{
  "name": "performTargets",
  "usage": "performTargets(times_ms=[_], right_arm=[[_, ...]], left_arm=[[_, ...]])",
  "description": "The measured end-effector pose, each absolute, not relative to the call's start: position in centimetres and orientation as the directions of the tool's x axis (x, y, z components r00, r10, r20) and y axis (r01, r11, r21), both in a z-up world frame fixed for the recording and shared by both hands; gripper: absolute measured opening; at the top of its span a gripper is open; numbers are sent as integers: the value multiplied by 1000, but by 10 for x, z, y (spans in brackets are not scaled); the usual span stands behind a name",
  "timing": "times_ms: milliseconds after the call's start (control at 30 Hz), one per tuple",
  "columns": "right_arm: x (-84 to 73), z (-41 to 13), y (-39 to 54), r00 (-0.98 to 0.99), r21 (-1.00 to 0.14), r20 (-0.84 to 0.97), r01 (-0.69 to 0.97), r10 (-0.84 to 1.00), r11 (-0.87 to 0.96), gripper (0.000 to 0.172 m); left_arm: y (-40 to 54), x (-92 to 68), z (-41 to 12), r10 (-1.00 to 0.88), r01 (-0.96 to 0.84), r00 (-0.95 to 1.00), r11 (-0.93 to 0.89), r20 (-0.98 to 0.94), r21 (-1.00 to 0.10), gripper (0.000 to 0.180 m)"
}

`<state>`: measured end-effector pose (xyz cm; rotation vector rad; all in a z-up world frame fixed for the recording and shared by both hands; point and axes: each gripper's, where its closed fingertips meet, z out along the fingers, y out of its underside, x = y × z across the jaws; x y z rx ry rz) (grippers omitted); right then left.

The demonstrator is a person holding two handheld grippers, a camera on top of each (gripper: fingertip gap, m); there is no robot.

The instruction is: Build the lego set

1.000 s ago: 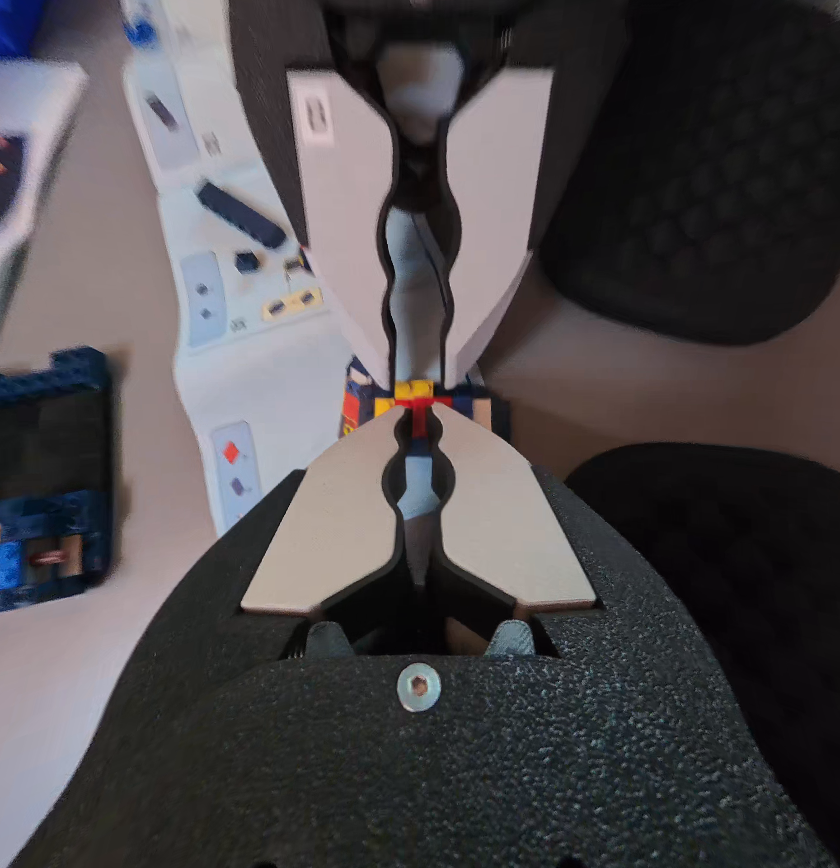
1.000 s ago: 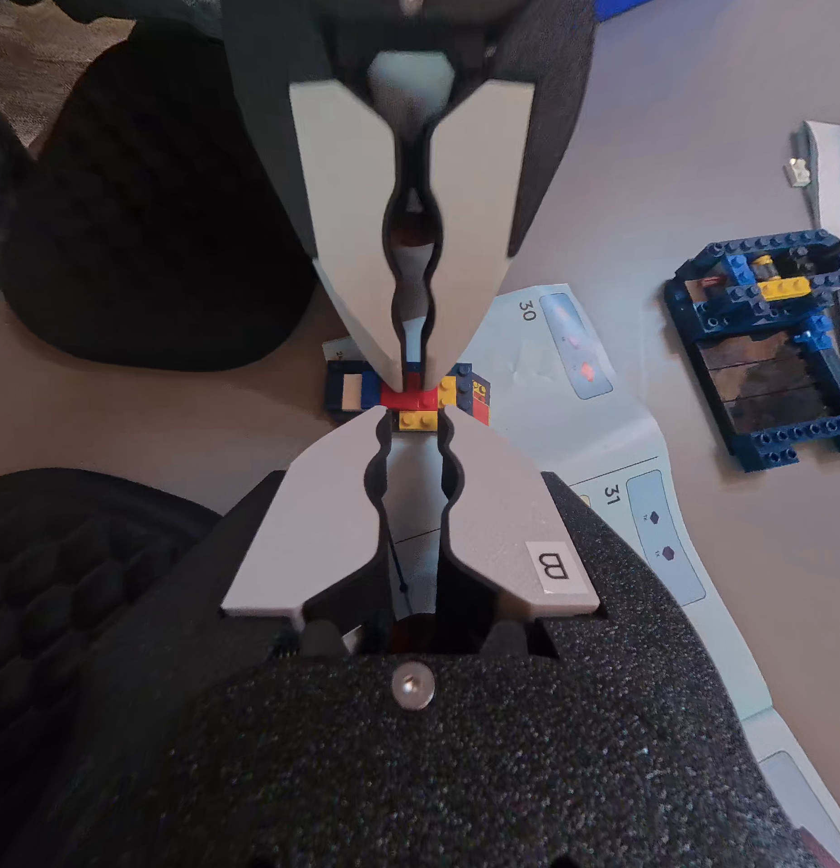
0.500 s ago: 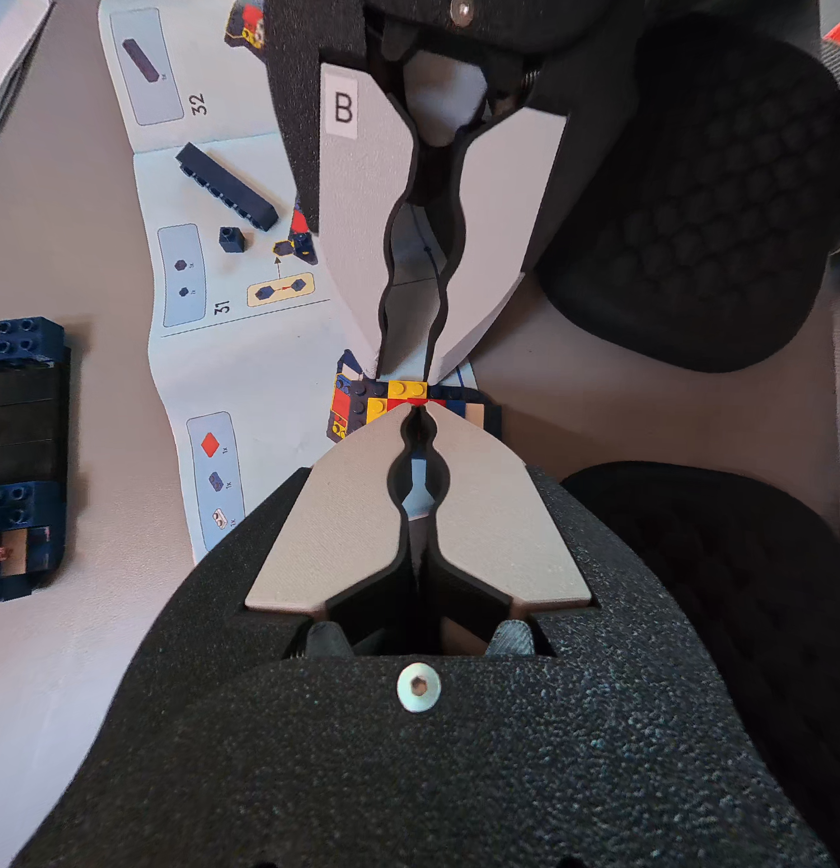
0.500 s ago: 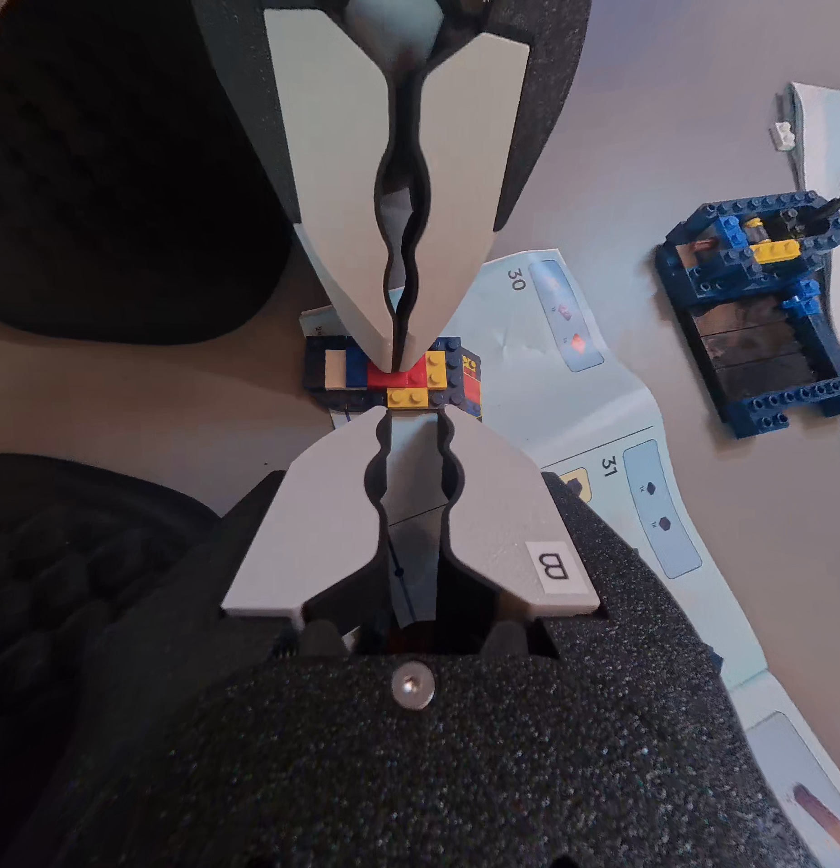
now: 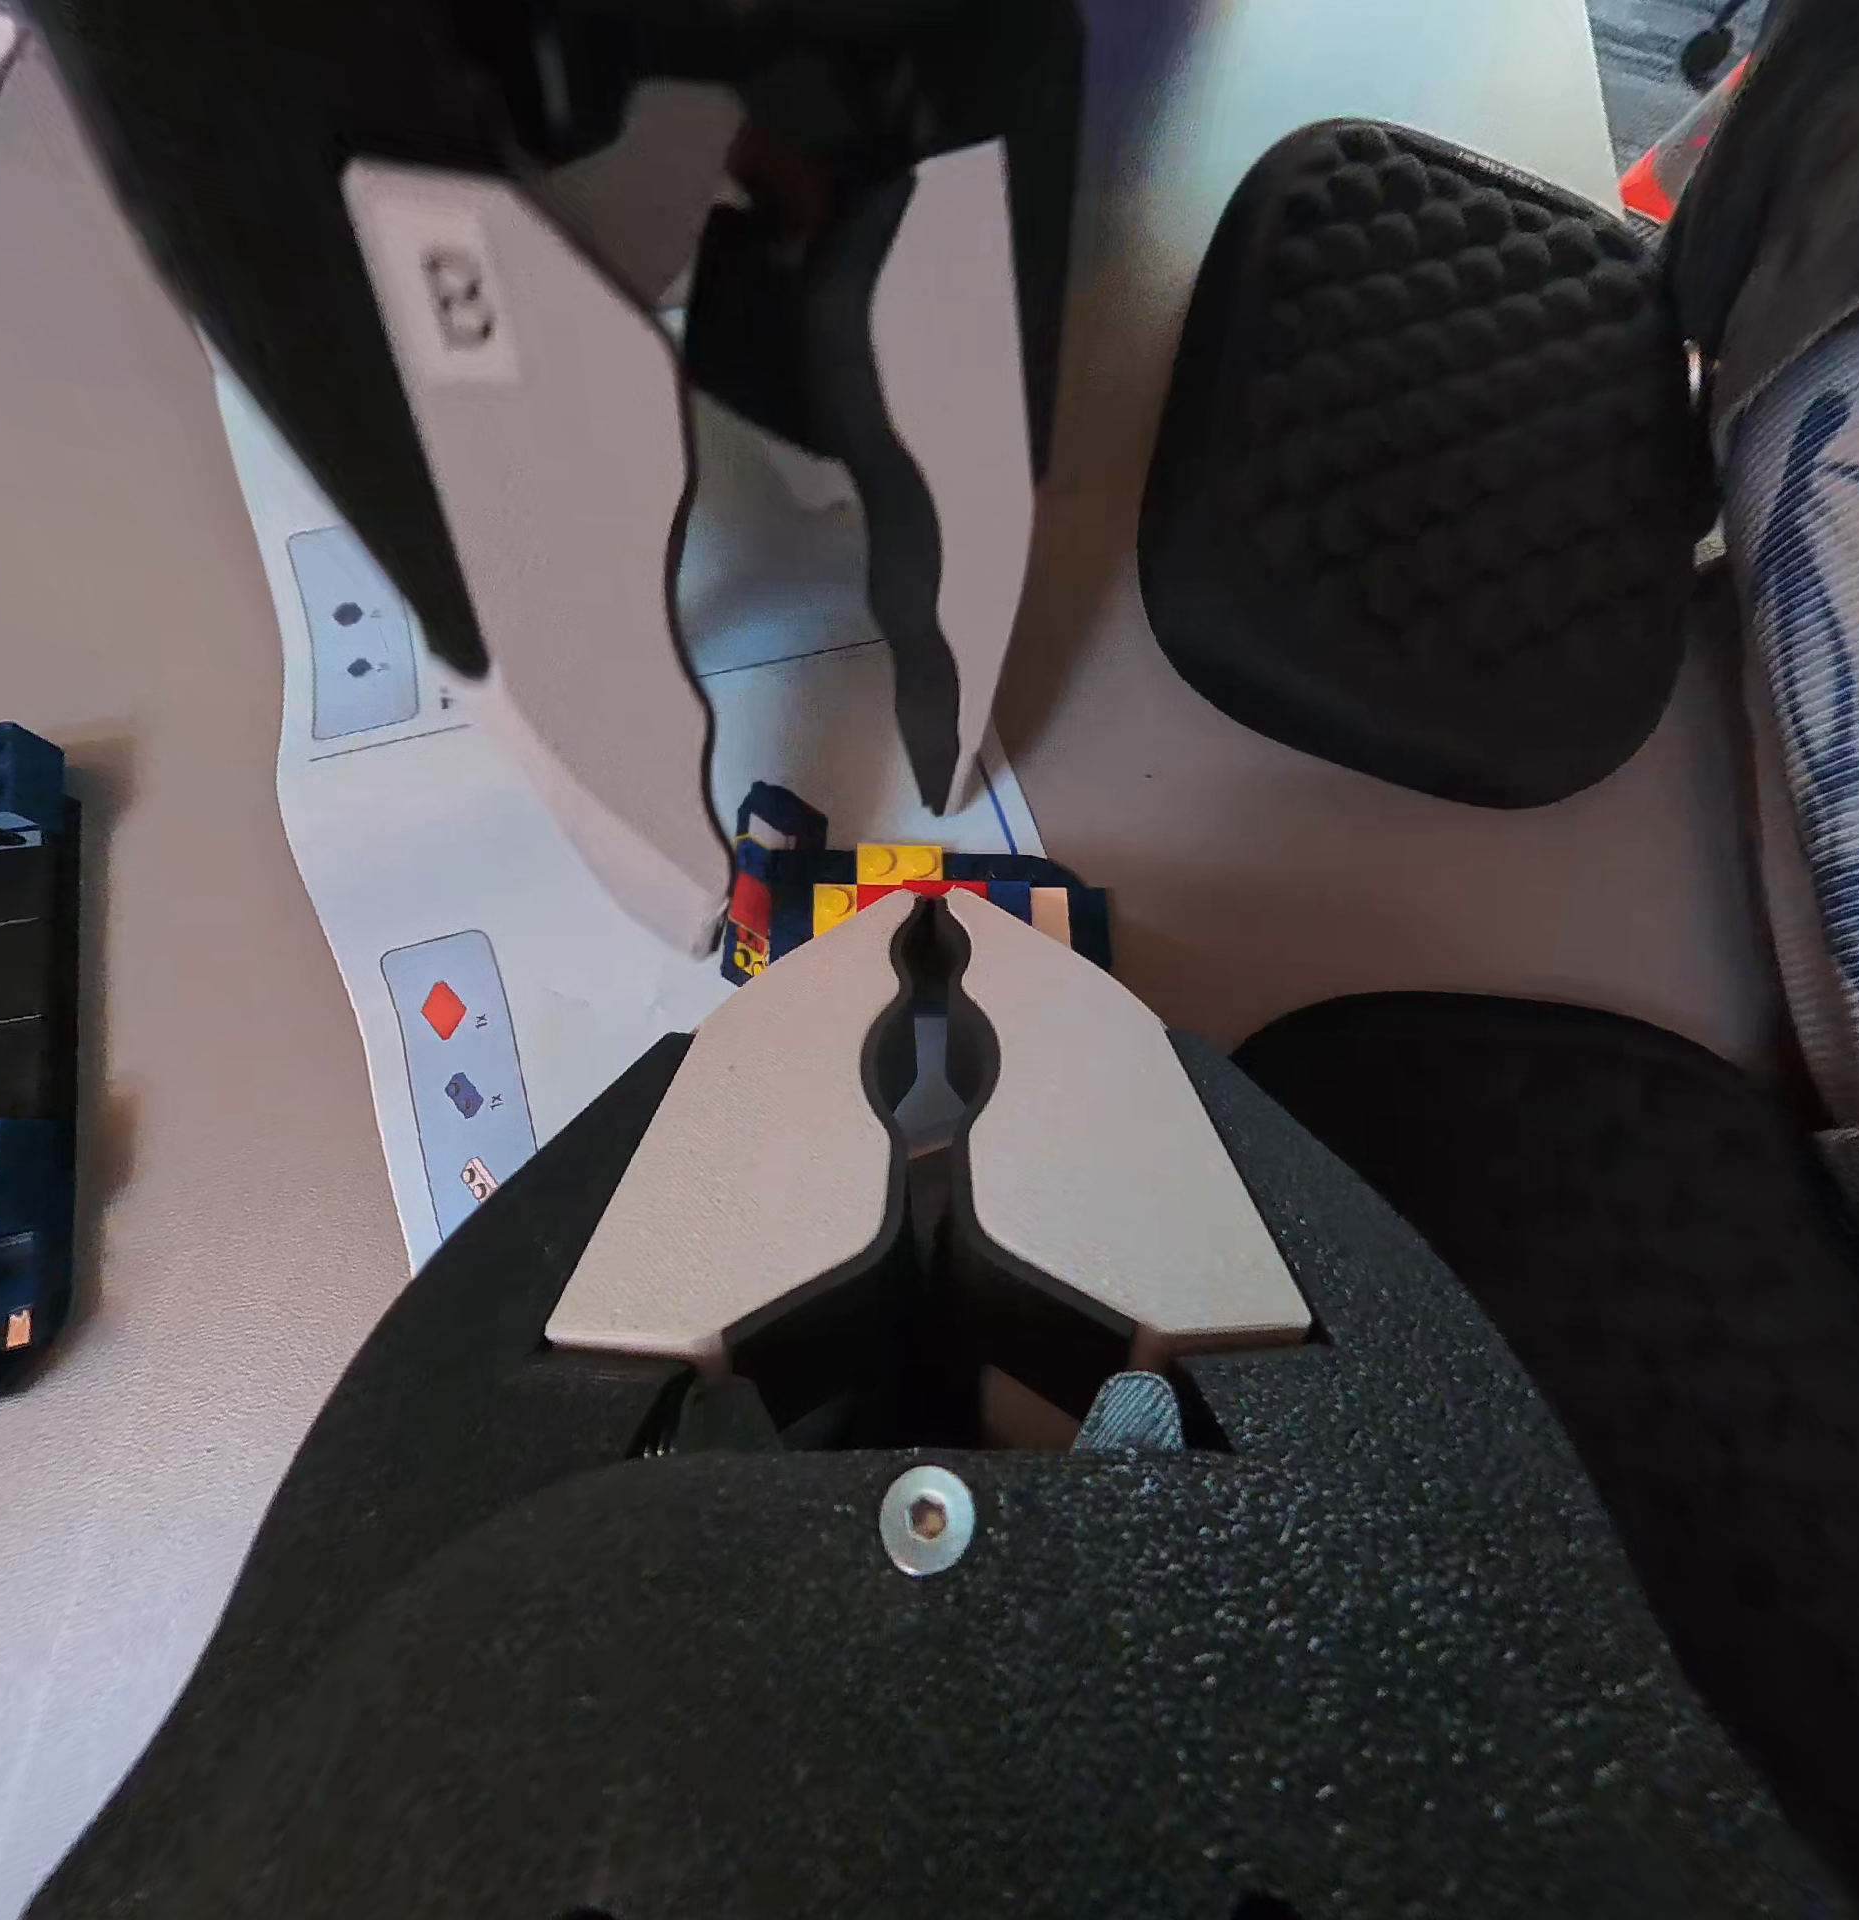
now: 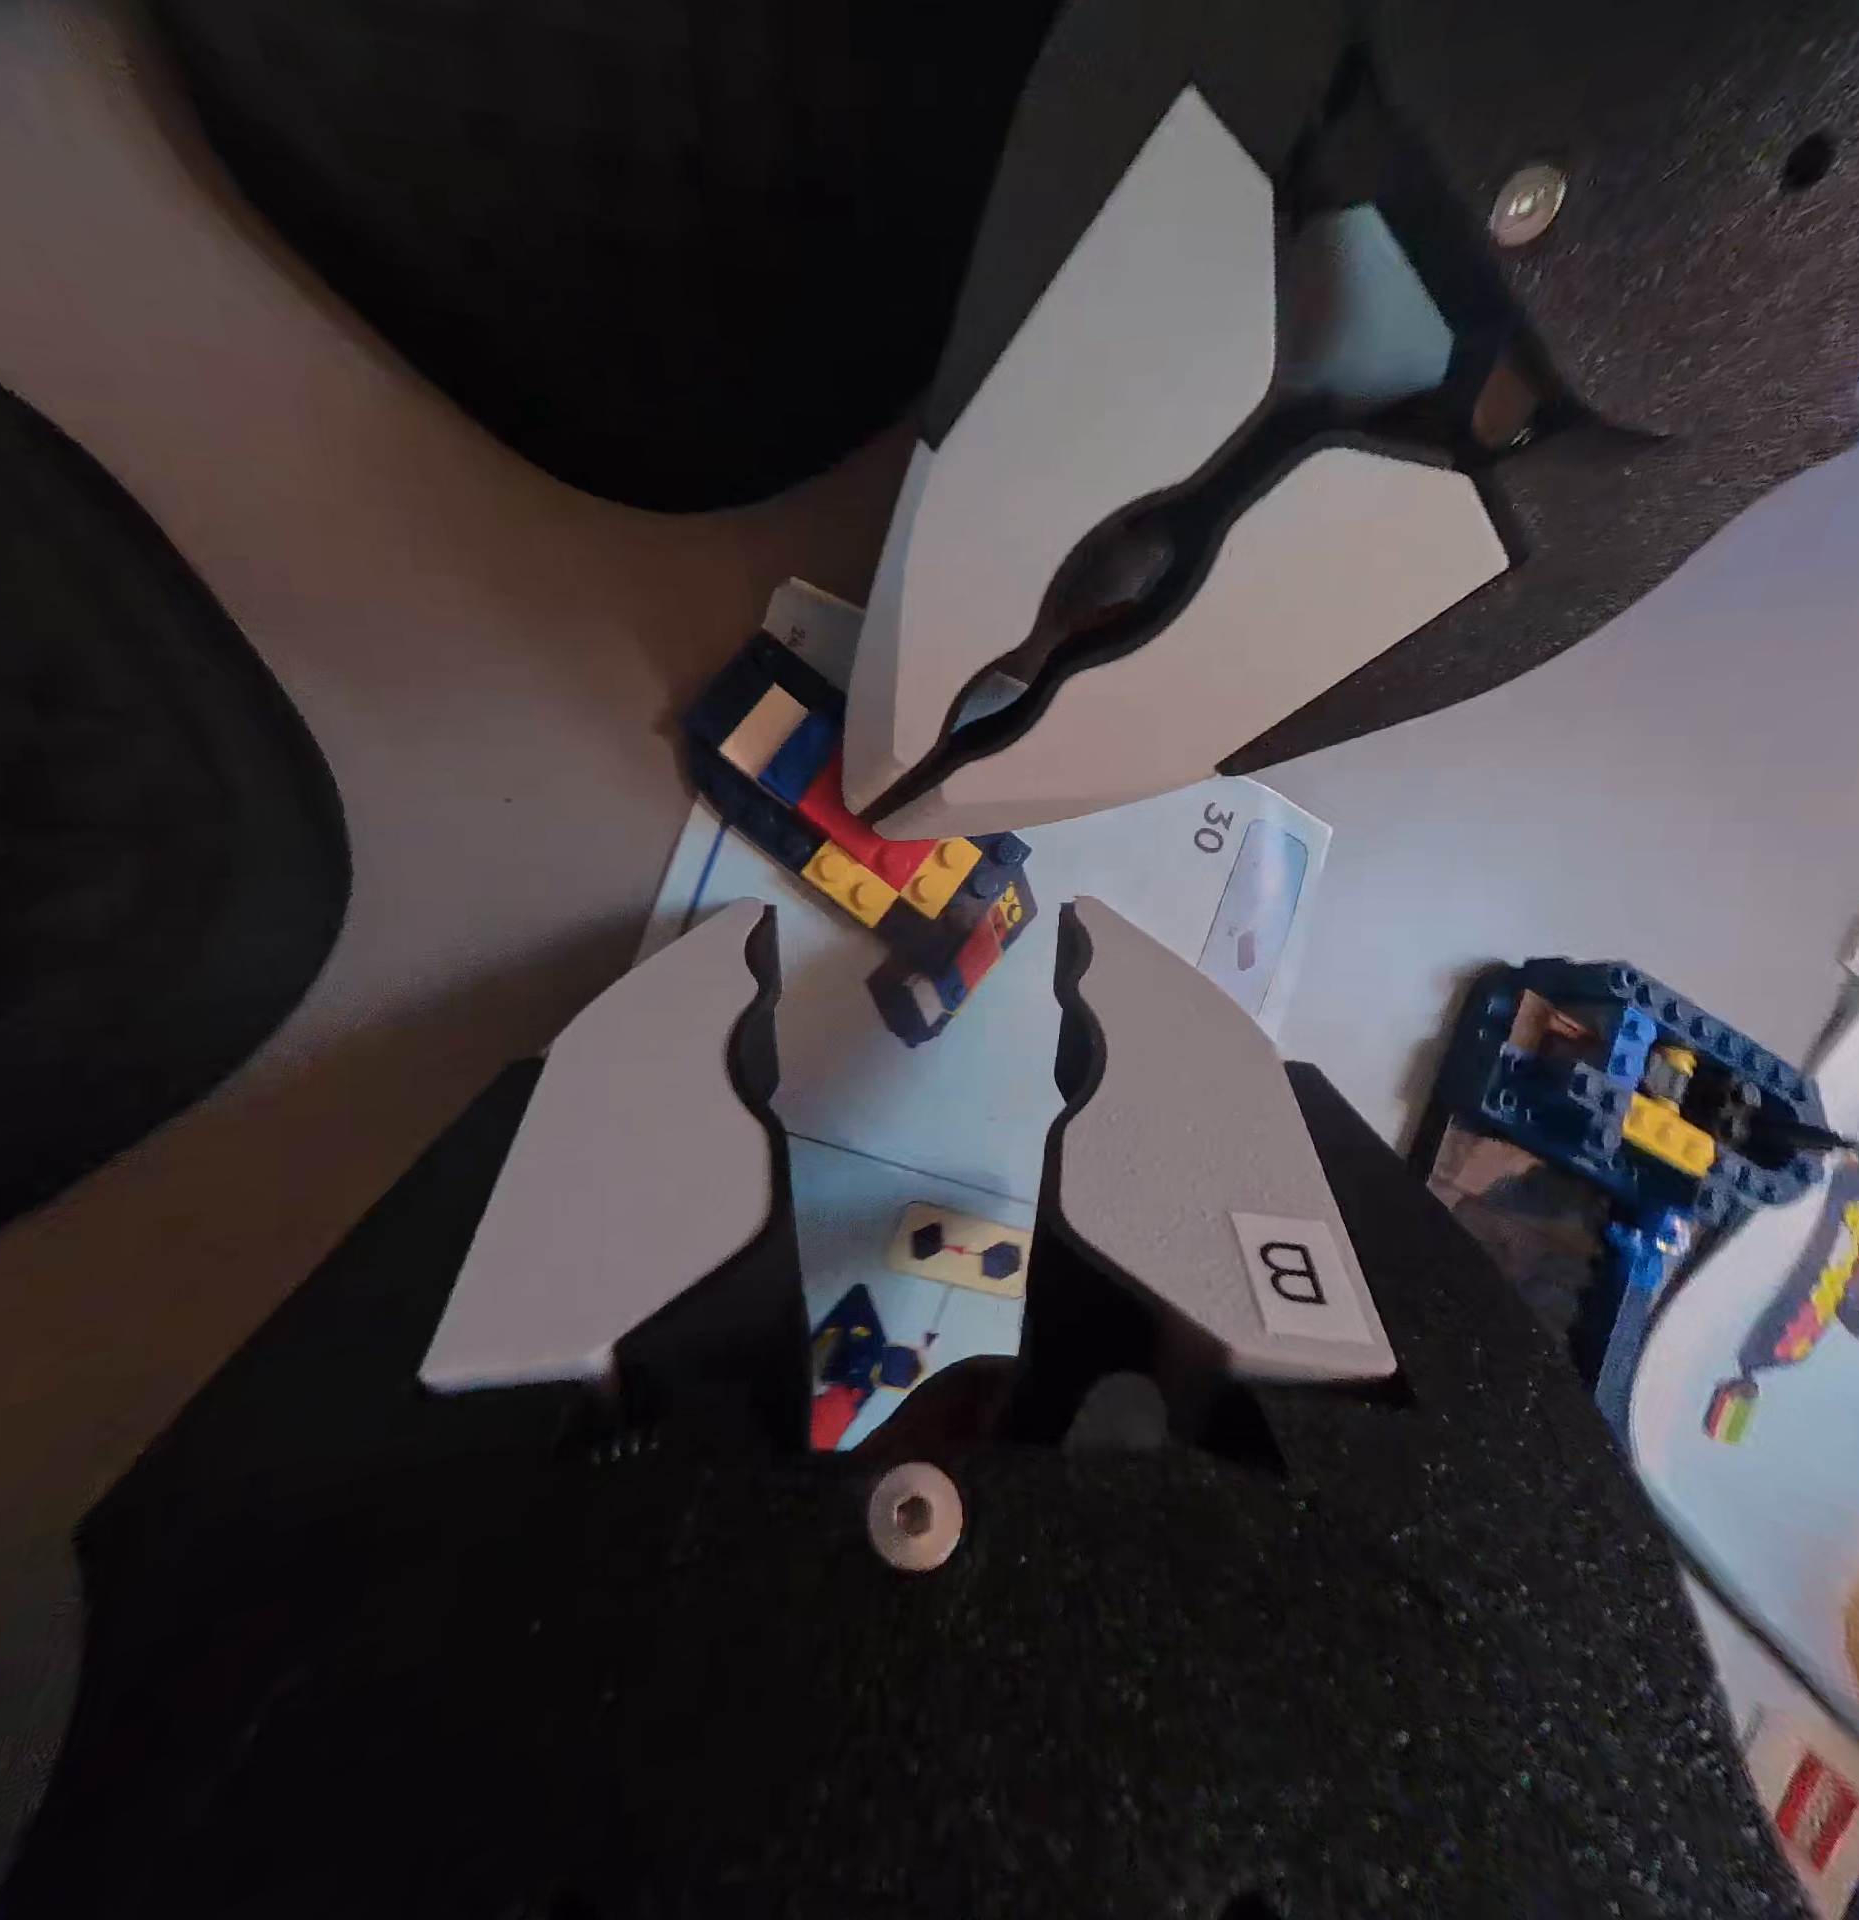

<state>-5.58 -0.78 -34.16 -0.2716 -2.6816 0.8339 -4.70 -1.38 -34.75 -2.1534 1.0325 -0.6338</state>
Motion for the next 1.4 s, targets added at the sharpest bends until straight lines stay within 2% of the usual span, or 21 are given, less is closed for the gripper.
performTargets(times_ms=[133, 233, 467, 733, 833, 933, 1000, 1033, 1067, 1167, 1200, 1267, 1367, 1400], right_arm=[[-58, -345, -20, -976, -571, 95, 109, 198, 813, 50], [-57, -347, -20, -987, -564, 52, 97, 153, 820, 47], [-57, -347, -13, -981, -424, 175, -154, -86, 892, 35], [-59, -349, -13, -978, -456, 147, -198, -146, 868, 35], [-60, -350, -12, -985, -453, 137, -154, -103, 878, 35], [-61, -351, -11, -994, -543, 97, -7, 54, 839, 35], [-61, -350, -7, -976, -614, 24, 157, 216, 774, 18], [-66, -347, -6, -951, -662, 8, 228, 311, 714, 0], [-63, -346, -12, -935, -701, -68, 293, 349, 650, 0], [-67, -346, -9, -930, -692, 11, 258, 368, 674, 0], [-66, -344, -7, -926, -695, 24, 256, 378, 672, 2], [-59, -347, -2, -901, -644, -17, 341, 433, 685, 36], [-43, -347, -8, -854, -616, -81, 448, 514, 648, 75], [-40, -347, -9, -833, -618, -76, 471, 548, 630, 83]], left_arm=[[-14, -47, -347, -811, -471, 563, -471, 157, -746, 0], [-14, -47, -347, -821, -475, 551, -454, 148, -753, 0], [-15, -45, -347, -834, -477, 534, -431, 137, -766, 0], [-15, -45, -347, -848, -505, 524, -381, 76, -774, 0], [-15, -45, -347, -848, -512, 527, -366, 52, -777, 0], [-16, -45, -348, -850, -511, 525, -362, 51, -779, 0], [-17, -45, -348, -853, -514, 519, -356, 47, -781, 0], [-17, -44, -348, -854, -514, 518, -354, 47, -781, 0], [-17, -44, -348, -855, -514, 517, -353, 46, -781, 0], [-17, -43, -348, -858, -522, 512, -340, 31, -782, 0], [-17, -43, -348, -859, -523, 511, -337, 28, -783, 0], [-17, -43, -347, -865, -548, 501, -304, -15, -779, 0], [-25, -42, -344, -894, -621, 440, -236, -83, -747, 0], [-25, -43, -336, -885, -613, 457, -241, -89, -752, 25]])
